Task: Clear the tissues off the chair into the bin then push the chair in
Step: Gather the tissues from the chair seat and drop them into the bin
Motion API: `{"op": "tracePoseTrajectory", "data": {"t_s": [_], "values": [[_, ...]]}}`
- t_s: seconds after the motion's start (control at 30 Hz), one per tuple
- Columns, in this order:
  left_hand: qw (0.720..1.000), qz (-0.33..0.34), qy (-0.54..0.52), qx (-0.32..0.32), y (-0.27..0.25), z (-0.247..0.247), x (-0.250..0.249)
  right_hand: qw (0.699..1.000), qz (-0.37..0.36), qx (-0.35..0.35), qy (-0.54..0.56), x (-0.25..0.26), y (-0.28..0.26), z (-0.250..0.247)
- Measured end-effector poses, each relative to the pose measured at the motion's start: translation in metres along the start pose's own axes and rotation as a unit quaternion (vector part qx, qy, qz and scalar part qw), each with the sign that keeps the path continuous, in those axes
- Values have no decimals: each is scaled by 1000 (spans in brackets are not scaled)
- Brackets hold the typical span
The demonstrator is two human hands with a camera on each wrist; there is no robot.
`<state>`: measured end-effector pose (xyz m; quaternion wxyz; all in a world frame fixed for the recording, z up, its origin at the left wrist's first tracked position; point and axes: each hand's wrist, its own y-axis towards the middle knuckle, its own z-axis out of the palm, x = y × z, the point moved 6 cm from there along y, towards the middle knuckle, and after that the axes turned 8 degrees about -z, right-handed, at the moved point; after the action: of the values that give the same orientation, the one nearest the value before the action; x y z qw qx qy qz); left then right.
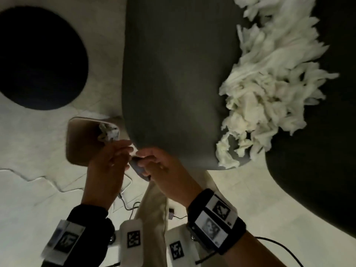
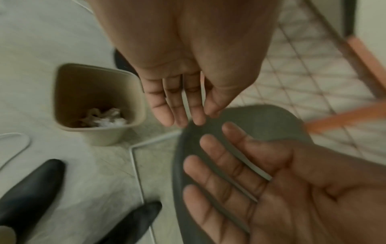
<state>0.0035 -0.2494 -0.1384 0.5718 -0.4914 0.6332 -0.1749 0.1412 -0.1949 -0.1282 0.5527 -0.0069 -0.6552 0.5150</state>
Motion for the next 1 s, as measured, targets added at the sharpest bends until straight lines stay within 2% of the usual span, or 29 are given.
{"op": "tracePoseTrajectory", "data": {"t_s": [0.17,0.27,0.33,0.43,0.5,0.57,0.67,0.77,0.83,1.0], "values": [[979,93,160,87,-31,79,-50,981,-20,-189,41,-4,-61,-89],[940,153,255,166,-41,131,-66,951,-32,-304,46,-14,-97,-133],[911,166,311,215,-45,162,-70,933,-30,-359,0,-21,-113,-157],[855,216,406,239,-49,199,-78,916,-1,-393,-80,-35,-115,-178],[814,221,479,242,-48,216,-78,910,21,-396,-125,-40,-107,-185],[787,222,529,226,-42,224,-78,904,31,-390,-174,-40,-97,-190],[778,222,555,194,-33,223,-79,911,65,-359,-192,-42,-82,-192],[775,172,578,189,-23,209,-77,909,119,-346,-198,-45,-76,-200],[783,144,576,186,-23,197,-82,907,133,-348,-196,-44,-77,-205],[814,118,556,117,-27,170,-115,911,122,-367,-142,-39,-90,-206]]}}
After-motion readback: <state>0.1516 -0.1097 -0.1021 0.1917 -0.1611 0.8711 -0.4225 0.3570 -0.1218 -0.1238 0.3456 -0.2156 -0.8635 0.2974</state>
